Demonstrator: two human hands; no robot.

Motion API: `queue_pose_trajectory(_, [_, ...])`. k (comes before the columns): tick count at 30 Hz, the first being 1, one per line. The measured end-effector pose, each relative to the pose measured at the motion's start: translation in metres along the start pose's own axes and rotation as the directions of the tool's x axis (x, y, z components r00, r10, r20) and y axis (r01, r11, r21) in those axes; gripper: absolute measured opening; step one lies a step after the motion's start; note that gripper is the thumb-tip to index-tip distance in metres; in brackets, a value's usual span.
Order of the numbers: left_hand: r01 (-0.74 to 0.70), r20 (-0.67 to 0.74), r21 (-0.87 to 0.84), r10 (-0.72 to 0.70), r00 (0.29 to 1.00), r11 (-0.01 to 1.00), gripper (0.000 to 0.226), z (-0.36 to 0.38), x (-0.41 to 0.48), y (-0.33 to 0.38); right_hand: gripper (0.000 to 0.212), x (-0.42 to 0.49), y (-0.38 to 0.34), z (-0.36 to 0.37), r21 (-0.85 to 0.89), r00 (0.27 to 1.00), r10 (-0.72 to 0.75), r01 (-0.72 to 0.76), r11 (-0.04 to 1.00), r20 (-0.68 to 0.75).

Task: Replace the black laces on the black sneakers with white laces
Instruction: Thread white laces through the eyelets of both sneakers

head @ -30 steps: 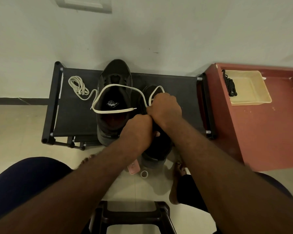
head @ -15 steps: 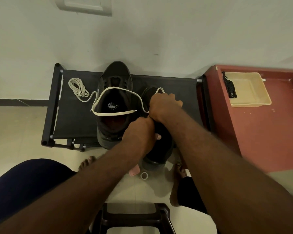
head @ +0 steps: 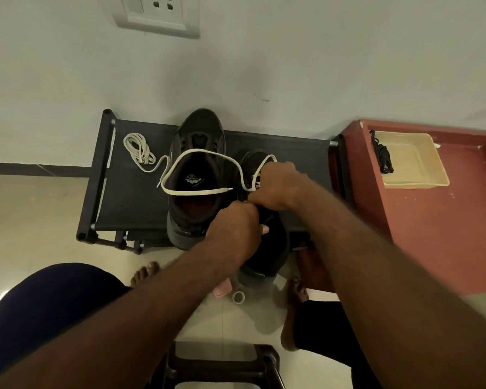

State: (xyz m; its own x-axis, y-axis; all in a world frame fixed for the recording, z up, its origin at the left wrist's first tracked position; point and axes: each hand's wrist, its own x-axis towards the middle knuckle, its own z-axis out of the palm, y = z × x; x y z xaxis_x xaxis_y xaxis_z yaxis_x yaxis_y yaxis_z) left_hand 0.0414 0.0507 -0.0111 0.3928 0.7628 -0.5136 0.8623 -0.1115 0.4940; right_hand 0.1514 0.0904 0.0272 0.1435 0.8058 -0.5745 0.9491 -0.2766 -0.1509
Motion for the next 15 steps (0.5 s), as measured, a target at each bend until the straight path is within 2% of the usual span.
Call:
queue_pose_trajectory(2, [-0.010,-0.025,0.007,0.010,1.000,1.000,0.052,-0.003,0.001,0.000,0.034,-0.009,0.009,0.001,0.228,0.992,-0.085,0.103,0.968,-0.089])
queue_pose_trajectory(4, [-0.018,-0.035,0.010,0.018,0.999,1.000,0.063,-0.004,-0.001,0.001,0.028,-0.021,0.017,0.007,0.475,0.973,-0.135,0.209,0.855,-0.186])
queue_pose_trajectory(5, [-0.027,-0.041,0.021,0.028,0.999,0.999,0.069,-0.006,-0.002,0.002,0.023,-0.028,0.019,0.009,0.626,0.965,-0.128,0.247,0.739,-0.229])
queue_pose_trajectory(7, [-0.058,-0.040,0.027,0.059,0.997,0.998,0.076,-0.007,-0.004,0.003,0.016,-0.044,0.025,0.015,0.885,0.960,-0.115,0.282,0.370,-0.257])
queue_pose_trajectory(8, [-0.071,-0.047,0.021,0.072,0.996,0.997,0.075,-0.007,-0.005,0.003,0.016,-0.051,0.028,0.018,0.937,0.960,-0.107,0.277,0.215,-0.259])
queue_pose_trajectory(9, [-0.083,-0.059,0.016,0.084,0.995,0.996,0.073,-0.006,-0.005,0.002,0.018,-0.055,0.031,0.020,0.953,0.962,-0.071,0.270,0.139,-0.262])
queue_pose_trajectory(10, [-0.091,-0.069,0.013,0.092,0.993,0.996,0.072,-0.006,-0.005,0.002,0.020,-0.057,0.034,0.022,0.956,0.964,-0.017,0.265,0.124,-0.266])
queue_pose_trajectory(11, [-0.101,-0.074,0.011,0.102,0.992,0.995,0.072,-0.006,-0.004,0.001,0.020,-0.056,0.036,0.024,0.952,0.961,0.049,0.260,0.160,-0.271])
queue_pose_trajectory(13, [-0.113,-0.075,-0.012,0.112,0.991,0.993,0.066,-0.007,-0.001,0.000,0.015,-0.050,0.039,0.027,0.921,0.951,0.134,0.227,0.317,-0.280])
queue_pose_trajectory(15, [-0.113,-0.072,-0.047,0.110,0.991,0.992,0.057,-0.007,0.001,0.001,0.009,-0.043,0.041,0.028,0.846,0.948,0.114,0.205,0.492,-0.296])
